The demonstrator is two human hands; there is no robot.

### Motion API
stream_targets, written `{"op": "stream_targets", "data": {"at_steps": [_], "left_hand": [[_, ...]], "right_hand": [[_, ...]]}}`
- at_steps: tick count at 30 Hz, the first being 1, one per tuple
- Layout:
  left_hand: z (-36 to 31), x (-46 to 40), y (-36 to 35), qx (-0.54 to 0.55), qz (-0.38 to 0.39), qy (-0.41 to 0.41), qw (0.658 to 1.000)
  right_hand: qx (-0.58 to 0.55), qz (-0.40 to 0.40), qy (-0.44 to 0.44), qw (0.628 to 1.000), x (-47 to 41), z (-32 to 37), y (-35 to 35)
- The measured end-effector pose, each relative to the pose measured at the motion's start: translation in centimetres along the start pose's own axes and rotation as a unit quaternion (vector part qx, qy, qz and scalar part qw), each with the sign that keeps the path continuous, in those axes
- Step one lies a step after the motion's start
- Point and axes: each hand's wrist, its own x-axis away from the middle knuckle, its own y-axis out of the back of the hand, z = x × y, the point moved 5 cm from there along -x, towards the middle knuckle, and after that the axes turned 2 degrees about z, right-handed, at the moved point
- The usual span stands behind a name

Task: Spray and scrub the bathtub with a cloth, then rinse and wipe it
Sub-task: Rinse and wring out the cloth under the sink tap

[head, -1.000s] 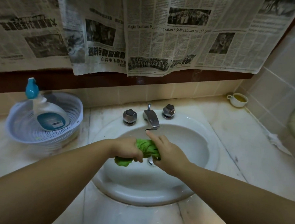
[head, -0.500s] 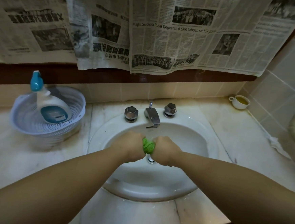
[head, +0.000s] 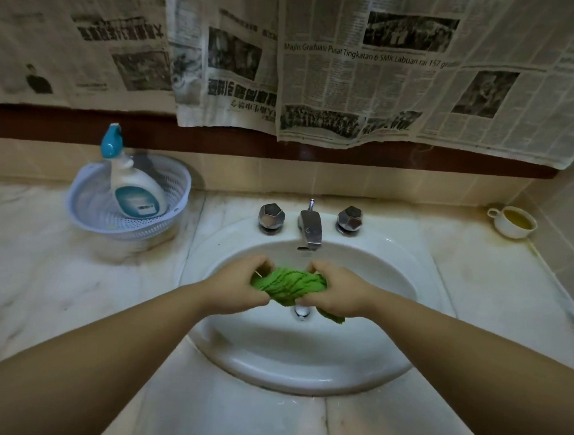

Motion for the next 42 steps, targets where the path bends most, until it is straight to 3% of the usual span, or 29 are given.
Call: {"op": "stream_targets", "data": {"at_steps": [4,6,8,11,13,15,18,21,24,26,30,34,39,42], "left_hand": [[-0.3,1.2,1.6,-0.024,-0.087,0.048,0.995],[-0.3,2.0,2.9,0.006,-0.172,0.085,0.981],[-0.3,2.6,3.4,0.054,-0.211,0.131,0.967],[-1.1,3.4,2.2,0.186,-0.115,0.190,0.957],[-2.2,4.1,1.1,0.347,-0.014,0.201,0.916],[-2.9,4.4,0.5,0.403,0.038,0.184,0.895],[-3.6,3.5,-0.1,0.312,-0.008,0.157,0.937],[-4.3,2.2,-0.4,0.137,-0.077,0.138,0.978],[-5.3,2.1,-0.2,-0.042,-0.110,0.102,0.988],[-5.9,1.9,-0.5,-0.107,-0.103,0.075,0.986],[-6.2,1.5,-0.8,-0.130,-0.098,0.090,0.983],[-6.9,1.3,-0.5,-0.115,-0.067,0.049,0.990],[-4.4,1.1,0.6,-0.007,0.002,0.055,0.998],[-4.1,1.9,2.3,-0.034,-0.007,0.013,0.999]], "right_hand": [[-0.042,0.004,0.017,0.999,0.3,0.2,1.5],[-0.022,-0.001,0.028,0.999,0.5,0.7,2.4],[-0.009,-0.019,0.049,0.999,0.7,1.7,3.2],[-0.024,-0.060,0.104,0.992,0.5,3.7,3.4],[-0.028,-0.069,0.139,0.987,0.5,4.9,3.6],[-0.028,-0.078,0.157,0.984,0.4,5.5,4.1],[-0.008,-0.083,0.179,0.980,0.7,6.2,4.4],[0.026,-0.058,0.173,0.983,0.8,6.0,4.4],[0.066,0.001,0.134,0.989,1.0,4.3,4.5],[0.108,0.030,0.126,0.986,1.4,3.3,4.3],[0.116,0.025,0.126,0.985,2.0,2.2,4.2],[0.013,0.018,0.133,0.991,1.9,1.8,4.6],[0.048,-0.020,0.151,0.987,1.3,2.3,5.2],[0.022,-0.049,0.162,0.985,0.6,3.6,5.0]]}}
